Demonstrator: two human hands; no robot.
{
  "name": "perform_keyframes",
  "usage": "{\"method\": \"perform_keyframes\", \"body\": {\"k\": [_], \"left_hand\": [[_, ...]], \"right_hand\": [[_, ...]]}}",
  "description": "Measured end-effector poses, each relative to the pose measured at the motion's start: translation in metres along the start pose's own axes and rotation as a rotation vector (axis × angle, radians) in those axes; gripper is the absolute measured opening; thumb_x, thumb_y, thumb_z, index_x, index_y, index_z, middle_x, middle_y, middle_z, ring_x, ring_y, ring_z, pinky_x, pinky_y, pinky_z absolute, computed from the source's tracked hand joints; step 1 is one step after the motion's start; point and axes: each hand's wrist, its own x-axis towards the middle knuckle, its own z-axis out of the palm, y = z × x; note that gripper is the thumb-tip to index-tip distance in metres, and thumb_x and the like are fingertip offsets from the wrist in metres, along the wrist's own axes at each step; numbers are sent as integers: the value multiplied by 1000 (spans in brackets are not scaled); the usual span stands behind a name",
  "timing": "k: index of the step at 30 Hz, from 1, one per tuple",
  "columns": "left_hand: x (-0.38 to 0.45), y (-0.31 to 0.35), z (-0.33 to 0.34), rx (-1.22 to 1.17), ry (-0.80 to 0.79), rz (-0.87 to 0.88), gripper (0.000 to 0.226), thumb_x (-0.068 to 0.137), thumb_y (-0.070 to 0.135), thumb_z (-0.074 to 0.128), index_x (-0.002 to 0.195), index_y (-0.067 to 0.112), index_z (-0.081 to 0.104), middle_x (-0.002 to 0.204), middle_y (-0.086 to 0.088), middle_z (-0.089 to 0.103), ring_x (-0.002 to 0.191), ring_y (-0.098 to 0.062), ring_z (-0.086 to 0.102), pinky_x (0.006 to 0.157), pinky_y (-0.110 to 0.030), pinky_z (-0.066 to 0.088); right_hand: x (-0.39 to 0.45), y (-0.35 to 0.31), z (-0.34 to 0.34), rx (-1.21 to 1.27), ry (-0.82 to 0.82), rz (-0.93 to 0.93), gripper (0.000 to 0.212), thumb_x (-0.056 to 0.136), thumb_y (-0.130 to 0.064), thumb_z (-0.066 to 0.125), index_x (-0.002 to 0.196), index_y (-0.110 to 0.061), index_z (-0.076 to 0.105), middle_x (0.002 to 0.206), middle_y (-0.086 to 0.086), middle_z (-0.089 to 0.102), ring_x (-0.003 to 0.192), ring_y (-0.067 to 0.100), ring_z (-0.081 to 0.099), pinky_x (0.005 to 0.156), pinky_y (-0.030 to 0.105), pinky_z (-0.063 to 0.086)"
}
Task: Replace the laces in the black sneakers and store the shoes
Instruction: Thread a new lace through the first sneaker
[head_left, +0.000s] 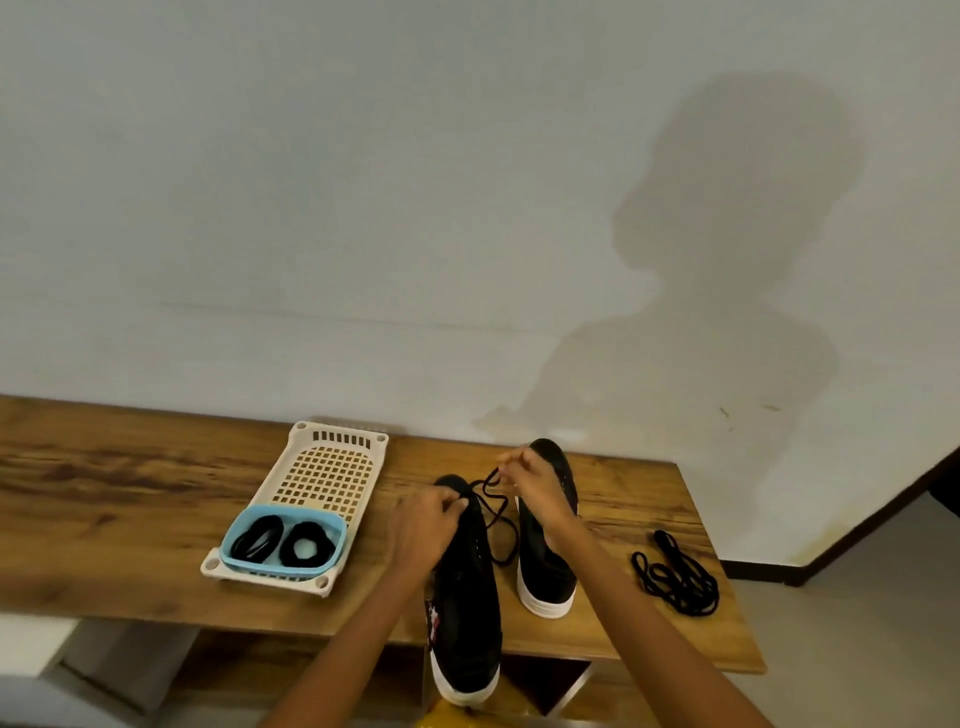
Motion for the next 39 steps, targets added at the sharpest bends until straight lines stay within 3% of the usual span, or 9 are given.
{"method": "perform_keyframes", "body": {"k": [3,7,12,15,18,21,26,32,39], "left_hand": [[13,35,-32,-445,-139,-76,20,91,31,57,77,22,67,74,-2,67,73,-19,65,78,-32,52],[26,68,-46,-671,-125,-53,19,88,24,64,71,16,67,63,3,63,61,-10,59,65,-25,49],[28,55,-17,-638,-280,-47,28,94,31,52,89,11,71,90,-10,71,84,-18,65,82,-34,51],[26,37,9,-583,-206,-103,32,99,33,39,100,11,63,99,-10,64,94,-23,61,89,-39,48],[26,3,33,-59,-162,-53,19,93,25,48,109,17,57,117,-6,53,108,-24,53,89,-34,44],[20,-23,48,195,-238,10,33,87,20,53,121,22,53,127,-4,44,110,-23,50,83,-31,46],[23,-23,53,224,-190,72,33,87,14,55,120,17,57,123,-5,47,99,-22,58,76,-29,48],[23,-32,49,145,-181,48,26,84,6,56,107,18,58,119,-3,50,96,-20,58,75,-28,47],[21,-34,47,-138,-106,-79,13,88,17,63,98,15,70,105,-2,64,96,-15,61,76,-20,41]], "right_hand": [[-14,18,11,-285,-220,-181,22,87,-5,58,108,-7,61,101,6,61,88,16,60,75,25,48],[-28,19,28,53,-266,-17,29,93,-23,58,121,-16,55,108,0,61,78,11,61,68,22,49],[-16,12,15,450,-147,149,29,101,-26,42,107,-4,60,77,6,60,61,13,55,58,25,47],[-9,27,14,259,-49,239,24,101,-20,42,101,-3,59,78,10,60,59,15,56,57,25,50],[-4,45,10,26,42,259,15,99,-9,42,101,-5,56,76,10,60,60,15,56,55,23,50],[-7,60,10,-416,-144,113,11,88,-11,57,98,-9,52,92,8,56,73,13,53,62,23,46],[-22,79,39,-818,-320,43,80,79,-27,66,146,-18,23,137,6,34,118,22,47,84,24,48],[-25,86,32,-644,-1,8,36,91,-11,51,126,-16,48,109,2,63,92,17,64,76,29,54],[-36,82,18,-564,-2,51,41,91,-1,45,129,-16,45,102,3,64,84,14,62,62,15,45]]}}
